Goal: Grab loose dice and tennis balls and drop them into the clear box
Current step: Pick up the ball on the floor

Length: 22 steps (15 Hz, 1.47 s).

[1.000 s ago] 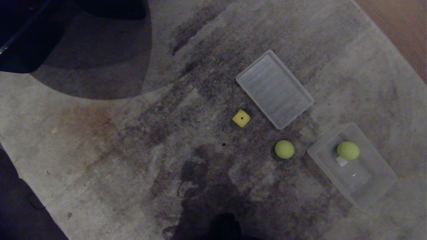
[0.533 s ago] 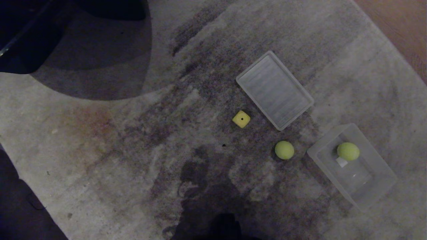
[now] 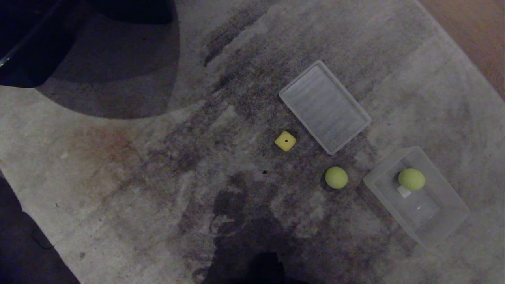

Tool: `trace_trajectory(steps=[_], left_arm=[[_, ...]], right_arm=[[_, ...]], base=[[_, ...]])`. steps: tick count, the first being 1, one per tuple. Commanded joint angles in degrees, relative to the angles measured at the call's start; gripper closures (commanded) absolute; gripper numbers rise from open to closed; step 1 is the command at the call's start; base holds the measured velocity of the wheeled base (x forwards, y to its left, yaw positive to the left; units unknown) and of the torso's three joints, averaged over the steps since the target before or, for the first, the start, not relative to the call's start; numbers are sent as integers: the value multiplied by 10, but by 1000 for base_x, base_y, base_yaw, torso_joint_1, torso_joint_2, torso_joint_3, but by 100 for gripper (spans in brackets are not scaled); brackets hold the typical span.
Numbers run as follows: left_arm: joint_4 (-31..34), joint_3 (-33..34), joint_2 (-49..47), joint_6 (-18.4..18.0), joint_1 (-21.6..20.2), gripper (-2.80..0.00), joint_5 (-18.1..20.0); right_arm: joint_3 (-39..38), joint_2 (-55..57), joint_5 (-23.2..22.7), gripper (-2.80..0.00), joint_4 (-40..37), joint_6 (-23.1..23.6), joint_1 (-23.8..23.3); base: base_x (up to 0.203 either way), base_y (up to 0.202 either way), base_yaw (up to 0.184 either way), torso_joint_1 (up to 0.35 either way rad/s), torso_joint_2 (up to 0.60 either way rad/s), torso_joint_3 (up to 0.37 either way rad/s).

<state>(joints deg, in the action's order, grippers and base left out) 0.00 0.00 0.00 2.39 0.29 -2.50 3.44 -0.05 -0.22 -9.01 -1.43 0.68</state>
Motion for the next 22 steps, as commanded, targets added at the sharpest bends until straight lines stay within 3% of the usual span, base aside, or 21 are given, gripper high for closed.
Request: trace_trajectory(steps=[1, 9, 13, 17, 22], left_arm=[[0, 1, -1, 2, 1, 0, 0], [0, 1, -1, 2, 0, 0, 0], [0, 1, -1, 2, 0, 0, 0], [0, 1, -1, 2, 0, 0, 0], [0, 1, -1, 2, 1, 0, 0]], right_arm=[[1, 1, 0, 0, 0, 2, 0], [4, 5, 5, 0, -7, 11, 0], [67, 186, 5, 0, 8, -5, -4], [136, 474, 4, 0, 149, -56, -1], [194, 792, 14, 0, 406, -156, 79]], base=[[0, 0, 0, 0, 0, 0], [0, 0, 0, 0, 0, 0], [0, 0, 0, 0, 0, 0], [0, 0, 0, 0, 0, 0], [0, 0, 0, 0, 0, 0]])
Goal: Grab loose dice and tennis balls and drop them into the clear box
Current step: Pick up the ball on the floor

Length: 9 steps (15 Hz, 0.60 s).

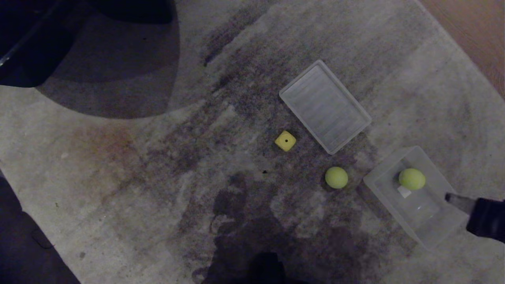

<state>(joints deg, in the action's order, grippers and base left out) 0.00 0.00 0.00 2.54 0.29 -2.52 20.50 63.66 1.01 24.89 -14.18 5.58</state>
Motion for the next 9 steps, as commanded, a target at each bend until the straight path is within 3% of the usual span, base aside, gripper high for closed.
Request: trace_trajectory(steps=[1, 4, 8, 9], left_arm=[[0, 1, -1, 1, 0, 0, 0], [0, 1, -1, 1, 0, 0, 0], [0, 1, -1, 1, 0, 0, 0], [0, 1, -1, 1, 0, 0, 0]], right_arm=[[48, 196, 4, 0, 93, -61, 55], [106, 284, 7, 0, 131, -108, 104], [144, 391, 11, 0, 141, -86, 107], [164, 413, 14, -280, 142, -75, 105]], base=[[0, 0, 0, 0, 0, 0], [0, 0, 0, 0, 0, 0], [0, 0, 0, 0, 0, 0], [0, 0, 0, 0, 0, 0]])
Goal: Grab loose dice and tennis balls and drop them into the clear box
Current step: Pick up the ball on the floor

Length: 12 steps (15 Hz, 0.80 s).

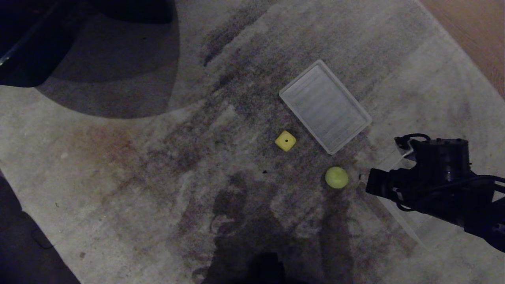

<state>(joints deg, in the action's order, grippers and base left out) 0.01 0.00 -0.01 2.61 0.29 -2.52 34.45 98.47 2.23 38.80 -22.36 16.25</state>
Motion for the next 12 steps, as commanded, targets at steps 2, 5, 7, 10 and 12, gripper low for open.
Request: trace_trajectory(steps=[2, 5, 7, 10, 12], left_arm=[[0, 1, -1, 0, 1, 0, 0], [0, 1, -1, 0, 0, 0, 0], [0, 1, -1, 0, 0, 0, 0], [0, 1, -1, 0, 0, 0, 0], [0, 1, -1, 0, 0, 0, 0]], right_arm=[[61, 100, 12, -280, 2, 14, -2], [73, 130, 12, -280, 2, 20, 1], [74, 145, 10, -280, 1, 15, 3], [91, 182, 14, -280, 2, 18, 9], [116, 211, 36, -280, 4, 18, 12]], base=[[0, 0, 0, 0, 0, 0], [0, 0, 0, 0, 0, 0], [0, 0, 0, 0, 0, 0], [0, 0, 0, 0, 0, 0], [0, 0, 0, 0, 0, 0]])
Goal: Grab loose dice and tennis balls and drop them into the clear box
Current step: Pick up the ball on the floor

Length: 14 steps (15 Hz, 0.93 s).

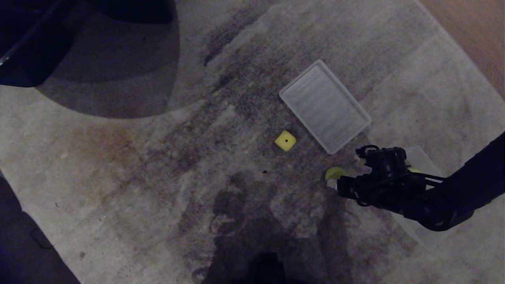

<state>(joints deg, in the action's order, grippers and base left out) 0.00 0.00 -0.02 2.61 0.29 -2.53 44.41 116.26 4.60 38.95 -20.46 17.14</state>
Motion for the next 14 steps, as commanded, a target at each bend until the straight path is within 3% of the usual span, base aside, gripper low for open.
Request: trace_trajectory(steps=[1, 6, 7, 10, 14], left_arm=[[0, 1, -1, 0, 0, 0, 0], [0, 1, -1, 0, 1, 0, 0], [0, 1, -1, 0, 0, 0, 0], [0, 1, -1, 0, 0, 0, 0], [0, 1, -1, 0, 0, 0, 0]], right_arm=[[29, 47, 29, -280, 5, -2, 8], [71, 98, 52, -280, 52, -2, 11], [72, 103, 63, 0, 70, -2, 11], [69, 118, 75, 0, 119, 13, 11], [43, 63, 78, 0, 105, 34, 12]], base=[[0, 0, 0, 0, 0, 0], [0, 0, 0, 0, 0, 0], [0, 0, 0, 0, 0, 0], [0, 0, 0, 0, 0, 0], [0, 0, 0, 0, 0, 0]])
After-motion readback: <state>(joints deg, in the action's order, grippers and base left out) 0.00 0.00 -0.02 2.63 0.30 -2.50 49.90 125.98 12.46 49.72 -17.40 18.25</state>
